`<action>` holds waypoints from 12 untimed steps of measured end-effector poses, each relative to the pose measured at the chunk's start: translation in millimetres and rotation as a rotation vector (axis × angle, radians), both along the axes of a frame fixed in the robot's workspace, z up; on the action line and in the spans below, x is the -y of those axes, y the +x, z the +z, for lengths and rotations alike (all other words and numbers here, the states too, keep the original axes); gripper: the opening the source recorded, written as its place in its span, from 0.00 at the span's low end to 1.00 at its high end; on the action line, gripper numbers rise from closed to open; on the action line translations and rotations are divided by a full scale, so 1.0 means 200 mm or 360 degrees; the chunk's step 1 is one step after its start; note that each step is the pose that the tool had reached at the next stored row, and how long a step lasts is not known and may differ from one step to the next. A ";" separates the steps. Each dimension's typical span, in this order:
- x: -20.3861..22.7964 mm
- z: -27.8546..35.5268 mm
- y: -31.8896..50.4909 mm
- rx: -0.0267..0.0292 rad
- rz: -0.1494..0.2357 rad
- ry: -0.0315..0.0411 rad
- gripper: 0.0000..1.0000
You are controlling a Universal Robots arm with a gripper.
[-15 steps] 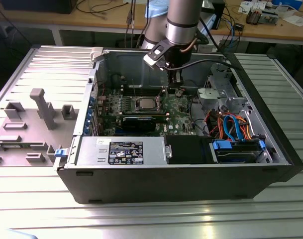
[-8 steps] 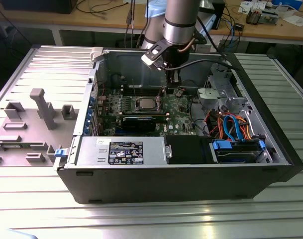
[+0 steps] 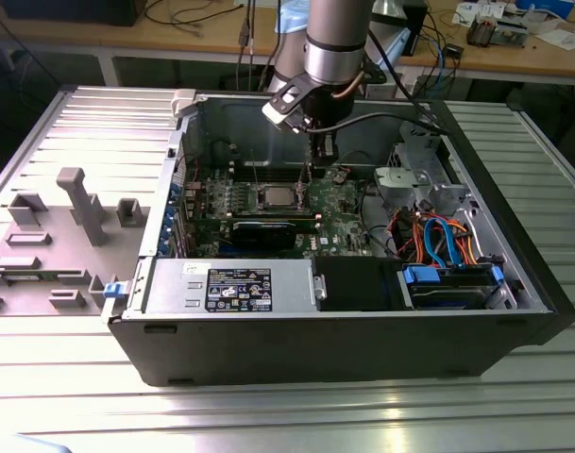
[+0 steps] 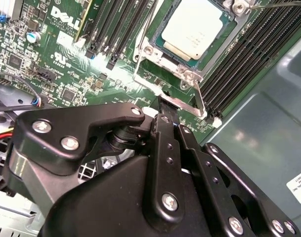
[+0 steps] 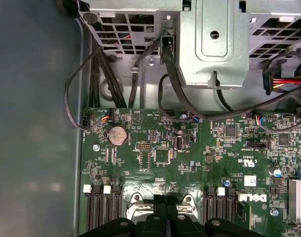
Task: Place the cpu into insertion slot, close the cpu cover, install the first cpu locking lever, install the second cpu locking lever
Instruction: 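Close the cpu cover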
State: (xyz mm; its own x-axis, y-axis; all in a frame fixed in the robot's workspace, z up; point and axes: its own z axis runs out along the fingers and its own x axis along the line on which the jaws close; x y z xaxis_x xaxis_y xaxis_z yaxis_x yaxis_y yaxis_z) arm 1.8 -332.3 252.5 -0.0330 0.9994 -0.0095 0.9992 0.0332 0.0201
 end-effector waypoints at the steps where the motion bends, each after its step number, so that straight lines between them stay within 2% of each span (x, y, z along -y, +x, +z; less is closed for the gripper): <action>1: 0.000 0.000 -0.006 0.00000 0.0000 0.0000 0.11; 12: 0.000 0.000 -0.042 0.00000 0.0000 0.0000 0.11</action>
State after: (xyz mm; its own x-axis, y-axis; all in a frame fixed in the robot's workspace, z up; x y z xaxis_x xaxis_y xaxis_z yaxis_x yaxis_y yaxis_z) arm -6.5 -332.3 252.5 -0.0330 0.9994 -0.0096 0.9992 0.0331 0.0201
